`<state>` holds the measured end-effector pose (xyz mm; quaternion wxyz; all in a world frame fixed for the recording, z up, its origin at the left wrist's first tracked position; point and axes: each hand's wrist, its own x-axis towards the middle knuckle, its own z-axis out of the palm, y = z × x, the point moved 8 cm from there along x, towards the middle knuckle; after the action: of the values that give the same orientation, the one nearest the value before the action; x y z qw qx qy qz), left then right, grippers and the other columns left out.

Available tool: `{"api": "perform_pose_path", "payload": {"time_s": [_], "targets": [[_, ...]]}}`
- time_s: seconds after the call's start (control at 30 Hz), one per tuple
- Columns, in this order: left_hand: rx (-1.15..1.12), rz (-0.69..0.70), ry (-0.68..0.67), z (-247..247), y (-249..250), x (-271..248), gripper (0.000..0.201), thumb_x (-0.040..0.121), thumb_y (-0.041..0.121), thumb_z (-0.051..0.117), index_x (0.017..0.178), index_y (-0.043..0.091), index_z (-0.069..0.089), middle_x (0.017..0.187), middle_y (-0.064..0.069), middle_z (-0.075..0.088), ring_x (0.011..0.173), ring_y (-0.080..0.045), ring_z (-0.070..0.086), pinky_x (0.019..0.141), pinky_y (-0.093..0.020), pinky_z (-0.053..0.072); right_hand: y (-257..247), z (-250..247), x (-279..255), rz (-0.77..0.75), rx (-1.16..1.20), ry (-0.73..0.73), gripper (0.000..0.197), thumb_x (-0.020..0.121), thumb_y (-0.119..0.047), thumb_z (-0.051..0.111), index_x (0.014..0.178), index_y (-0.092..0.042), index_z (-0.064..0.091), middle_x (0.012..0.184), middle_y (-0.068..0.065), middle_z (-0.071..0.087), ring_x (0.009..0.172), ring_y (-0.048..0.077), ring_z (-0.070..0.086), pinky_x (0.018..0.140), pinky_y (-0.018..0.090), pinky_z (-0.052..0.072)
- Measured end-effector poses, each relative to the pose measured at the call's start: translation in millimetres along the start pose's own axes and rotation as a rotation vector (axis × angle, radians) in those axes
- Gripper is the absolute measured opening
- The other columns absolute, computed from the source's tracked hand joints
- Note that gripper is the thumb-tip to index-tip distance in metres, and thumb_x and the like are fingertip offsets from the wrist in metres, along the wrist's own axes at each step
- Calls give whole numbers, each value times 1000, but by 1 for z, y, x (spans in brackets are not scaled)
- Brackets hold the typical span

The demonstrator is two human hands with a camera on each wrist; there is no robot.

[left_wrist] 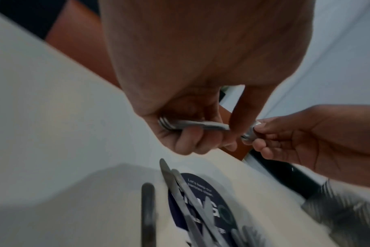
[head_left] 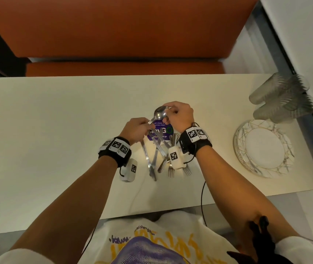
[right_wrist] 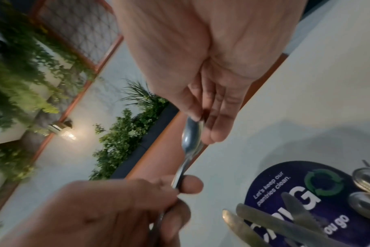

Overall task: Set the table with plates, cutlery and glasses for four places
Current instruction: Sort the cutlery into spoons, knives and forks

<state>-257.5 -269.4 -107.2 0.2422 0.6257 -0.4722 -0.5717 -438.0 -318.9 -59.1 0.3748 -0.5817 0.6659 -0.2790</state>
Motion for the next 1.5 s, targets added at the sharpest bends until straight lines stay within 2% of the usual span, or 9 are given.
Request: {"api": "perform_pose_path", "payload": {"time_s": [0.1,0.2,0.37,0.63,0.8,1.0,1.17,1.3,1.5], "targets": [[240,122,107,-4,8,26,11,96,25,67,99,23,77,84,7,73,77,-11,67,62,-16,45,18,-14,16,105,29,75,17,92,-9,62,102,-18,74,80,6,76,60,16,73,66,34,63],[361,192,137,4,9,49,19,99,26,66,111,18,77,99,1,71,92,-14,65,68,-11,43,40,-27,30,219,110,104,19,92,-1,61,102,-12,73,82,12,76,57,17,73,58,28,62],[464,202,70,30,2,76,20,102,27,61,111,18,76,101,-2,67,95,-21,61,89,-38,53,81,-30,49,339,104,60,23,89,0,55,98,-14,72,77,10,76,57,19,74,63,38,64],[544,191,88,26,-15,73,23,104,21,59,119,13,75,106,-8,64,96,-26,60,88,-40,52,101,-2,56,372,49,-74,23,89,0,60,107,-9,72,94,13,75,56,17,74,56,29,62],[566,178,155,6,-18,79,29,103,25,61,127,15,73,109,-4,59,99,-19,57,85,-28,45,99,11,57,367,37,-54,17,87,-4,61,93,-16,69,88,9,76,62,22,75,65,37,64],[674,287,247,-2,-2,88,17,96,19,69,108,13,79,102,-6,70,105,-27,56,87,-44,53,107,19,66,328,-90,-65,12,82,-21,57,87,-27,66,85,1,74,77,28,73,73,41,62],[647,248,276,-2,-4,94,15,95,20,70,106,14,80,104,-5,67,107,-26,53,85,-38,51,103,18,70,256,-195,-102,13,89,-17,60,98,-17,69,88,-1,73,81,20,69,71,15,48],[581,207,293,-3,-10,93,15,95,17,72,107,13,80,106,-3,68,109,-23,52,86,-31,44,110,22,73,256,-171,-102,9,87,-23,61,92,-21,68,79,-1,73,76,24,71,76,41,61],[560,201,305,-5,-11,94,15,93,15,73,107,12,80,107,-4,69,108,-24,52,91,-34,46,115,24,76,266,-157,-88,6,86,-28,62,89,-24,66,79,-3,72,79,28,71,77,46,60]]}}
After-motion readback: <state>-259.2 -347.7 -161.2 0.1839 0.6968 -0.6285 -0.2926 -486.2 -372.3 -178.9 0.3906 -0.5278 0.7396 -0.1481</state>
